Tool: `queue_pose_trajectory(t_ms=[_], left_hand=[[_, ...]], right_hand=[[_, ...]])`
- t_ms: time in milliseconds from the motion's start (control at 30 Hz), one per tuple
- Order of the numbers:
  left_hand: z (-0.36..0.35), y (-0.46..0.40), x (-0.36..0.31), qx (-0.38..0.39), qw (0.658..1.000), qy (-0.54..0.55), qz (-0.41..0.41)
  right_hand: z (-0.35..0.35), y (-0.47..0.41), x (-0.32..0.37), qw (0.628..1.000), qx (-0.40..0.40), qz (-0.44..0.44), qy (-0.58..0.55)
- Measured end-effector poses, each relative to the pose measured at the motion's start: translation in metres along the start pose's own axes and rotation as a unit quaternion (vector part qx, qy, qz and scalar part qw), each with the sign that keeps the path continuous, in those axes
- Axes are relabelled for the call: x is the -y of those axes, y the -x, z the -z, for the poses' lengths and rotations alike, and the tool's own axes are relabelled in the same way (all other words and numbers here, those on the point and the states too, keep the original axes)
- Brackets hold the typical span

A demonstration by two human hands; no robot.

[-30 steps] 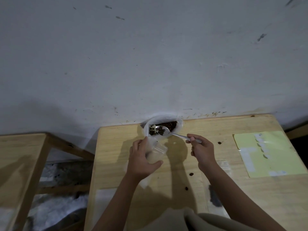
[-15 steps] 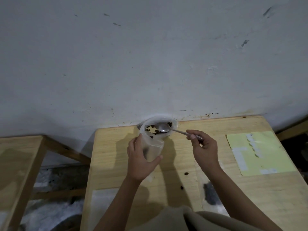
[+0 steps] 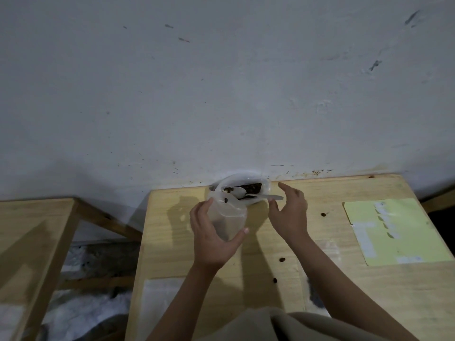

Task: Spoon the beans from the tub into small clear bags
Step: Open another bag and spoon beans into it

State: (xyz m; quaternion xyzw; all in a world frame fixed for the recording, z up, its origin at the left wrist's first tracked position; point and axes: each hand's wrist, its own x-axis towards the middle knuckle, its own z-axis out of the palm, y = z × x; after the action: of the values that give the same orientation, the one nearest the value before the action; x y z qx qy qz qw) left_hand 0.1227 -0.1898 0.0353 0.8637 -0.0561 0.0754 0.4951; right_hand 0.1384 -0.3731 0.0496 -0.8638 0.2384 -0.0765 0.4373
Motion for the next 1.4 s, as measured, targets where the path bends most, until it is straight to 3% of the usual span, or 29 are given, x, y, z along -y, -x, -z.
queue_pose_trajectory(t_ms=[67,100,200,267,433,600,867,1233,1400], left_hand=[[0.000,0.001,-0.004,-0.009,1.000,0.011,0.000],[0.000,0.002,-0.007,-0.014,1.000,0.017,-0.001],[-0.001,0.005,-0.017,-0.023,0.999,0.042,-0.014],[-0.002,0.008,-0.026,-0.020,0.997,0.065,-0.021],[0.005,0.023,-0.045,-0.007,0.994,0.091,-0.056],[0.017,0.042,-0.062,-0.026,0.987,0.152,-0.038],[0.016,0.067,-0.094,-0.053,0.973,0.220,0.039],[-0.016,0.090,-0.123,-0.062,0.947,0.291,0.121],[-0.028,0.091,-0.129,-0.071,0.933,0.320,0.150]], right_hand=[[0.010,0.012,0.005,0.995,-0.040,0.087,-0.019],[0.015,0.018,0.009,0.992,-0.019,0.107,-0.055],[0.032,0.035,0.024,0.971,0.160,0.081,-0.159],[0.036,0.042,0.027,0.960,0.209,0.092,-0.163],[0.044,0.054,0.028,0.962,0.094,0.096,-0.238],[0.059,0.070,0.026,0.959,0.057,0.107,-0.256],[0.083,0.100,-0.001,0.942,0.052,0.057,-0.328],[0.122,0.106,-0.022,0.941,0.037,0.040,-0.335],[0.131,0.113,-0.030,0.922,0.078,0.018,-0.379]])
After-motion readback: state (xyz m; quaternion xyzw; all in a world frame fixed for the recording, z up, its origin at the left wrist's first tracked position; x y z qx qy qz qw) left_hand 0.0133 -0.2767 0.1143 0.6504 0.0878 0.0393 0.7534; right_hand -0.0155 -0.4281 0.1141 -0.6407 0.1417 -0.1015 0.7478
